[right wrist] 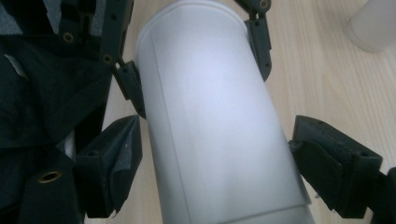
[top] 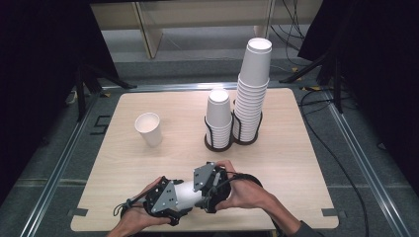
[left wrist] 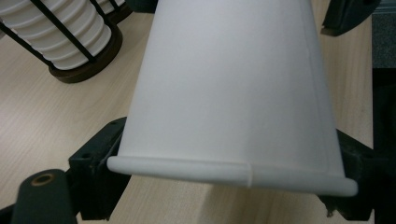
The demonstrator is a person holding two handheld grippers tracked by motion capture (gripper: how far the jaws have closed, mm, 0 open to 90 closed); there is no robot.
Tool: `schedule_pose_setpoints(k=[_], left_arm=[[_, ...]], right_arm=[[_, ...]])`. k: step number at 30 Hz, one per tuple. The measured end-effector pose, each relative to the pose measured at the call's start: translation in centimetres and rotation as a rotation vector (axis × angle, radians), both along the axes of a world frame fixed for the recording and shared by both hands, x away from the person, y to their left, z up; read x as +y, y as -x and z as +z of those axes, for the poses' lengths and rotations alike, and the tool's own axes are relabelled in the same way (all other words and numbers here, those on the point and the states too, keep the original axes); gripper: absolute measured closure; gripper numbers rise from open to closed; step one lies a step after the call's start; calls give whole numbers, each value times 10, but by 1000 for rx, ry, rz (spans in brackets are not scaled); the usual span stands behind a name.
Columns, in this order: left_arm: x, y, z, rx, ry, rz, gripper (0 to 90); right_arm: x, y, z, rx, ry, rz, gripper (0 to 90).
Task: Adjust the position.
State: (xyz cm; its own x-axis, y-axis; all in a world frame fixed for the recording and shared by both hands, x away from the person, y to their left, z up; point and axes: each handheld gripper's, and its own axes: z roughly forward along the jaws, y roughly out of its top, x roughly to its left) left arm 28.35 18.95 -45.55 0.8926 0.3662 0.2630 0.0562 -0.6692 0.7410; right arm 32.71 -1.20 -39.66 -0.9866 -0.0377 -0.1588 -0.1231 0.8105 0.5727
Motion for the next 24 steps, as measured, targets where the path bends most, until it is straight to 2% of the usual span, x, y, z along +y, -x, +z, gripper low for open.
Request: schedule_pose_setpoints(k=[3, 5, 6, 7, 8, 10, 13, 14, 15, 19, 22, 23, 24], left_arm=[[1, -1, 2, -7, -21, -14, 146], [0, 0, 2, -5, -15, -19, 146], [0, 0, 1, -8, -15, -17, 146], [0, 0, 1, -9, -21, -22, 147], [0, -1, 2, -22, -46, -26, 147], [-1, 1, 0, -8, -26, -23, 147], [-1, 0, 1, -34, -62, -38, 147], [-1, 0, 1, -34, -63, -40, 148], [-2, 1, 1, -16, -40, -41, 149], [-1, 1, 2, -34, -65, -54, 151], [-1, 2, 2, -31, -52, -59, 152], [-2, 3, 1, -26, -35, -63, 153], [-3, 3, 0, -34, -40, -64, 153]], right_arm=[[2, 1, -3, -12, 23, 0, 179], [3, 0, -6, -48, 48, 13, 179], [5, 1, -8, -49, 52, 14, 180], [6, 1, -10, -44, 66, 15, 180], [7, 1, -12, -53, 75, 15, 180], [8, 2, -15, -61, 95, 19, 180], [10, 3, -17, -76, 116, 36, 192], [10, 3, -18, -77, 124, 35, 195], [10, 3, -18, -83, 130, 37, 199], [10, 2, -20, -118, 153, 70, 216], [10, 1, -21, -141, 170, 92, 228], [10, 0, -22, -141, 177, 102, 233], [10, -1, -23, -149, 181, 117, 237]])
